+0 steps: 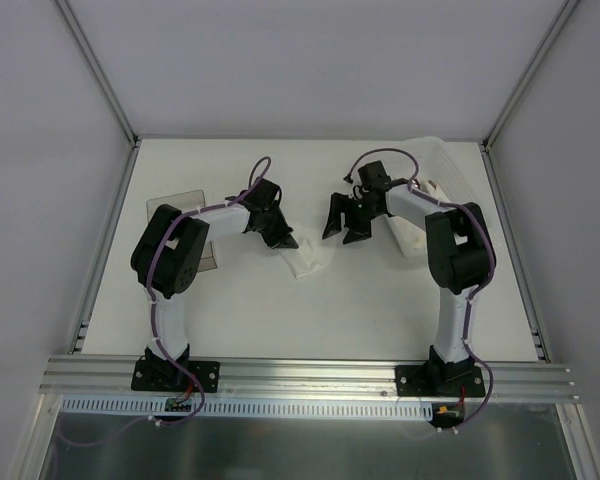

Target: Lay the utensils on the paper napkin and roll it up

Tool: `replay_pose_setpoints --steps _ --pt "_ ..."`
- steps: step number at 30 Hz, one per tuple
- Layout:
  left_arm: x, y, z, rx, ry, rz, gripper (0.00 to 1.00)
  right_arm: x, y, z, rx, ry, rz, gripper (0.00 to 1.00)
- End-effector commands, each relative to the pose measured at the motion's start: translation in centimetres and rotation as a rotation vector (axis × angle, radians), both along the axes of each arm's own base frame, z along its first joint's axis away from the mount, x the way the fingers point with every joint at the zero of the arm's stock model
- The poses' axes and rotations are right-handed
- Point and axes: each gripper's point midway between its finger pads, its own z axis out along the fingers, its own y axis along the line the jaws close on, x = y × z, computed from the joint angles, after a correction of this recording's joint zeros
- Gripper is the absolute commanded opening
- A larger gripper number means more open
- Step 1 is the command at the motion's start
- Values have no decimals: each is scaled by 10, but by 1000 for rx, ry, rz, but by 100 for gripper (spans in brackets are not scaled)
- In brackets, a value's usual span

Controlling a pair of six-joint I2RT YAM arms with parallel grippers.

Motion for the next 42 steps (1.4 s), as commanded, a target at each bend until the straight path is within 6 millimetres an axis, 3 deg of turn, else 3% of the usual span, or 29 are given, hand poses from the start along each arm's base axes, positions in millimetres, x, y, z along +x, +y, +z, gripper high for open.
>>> replay_pose_setpoints --steps 1,5,10,18,27,34,40,42 --pt "-31 24 -43 135 133 -10 0 1 10 -4 42 52 17 75" --pt "-30 25 -43 138 129 -8 0 -5 17 -23 76 145 0 76" --pt "-28 23 -42 134 125 -7 0 -18 30 -28 163 228 6 75" --pt "-29 23 -42 129 131 -5 0 -32 55 -15 394 280 17 74" --pt "-31 25 -44 133 142 7 0 -32 44 -22 281 141 17 67" --pt "-30 24 -45 129 146 14 0 -19 57 -6 235 36 65 56" --pt "-27 21 -40 111 126 10 0 -18 49 -23 92 12 40 54" --pt "-27 20 -40 84 125 14 0 -15 42 -31 47 4 15 48"
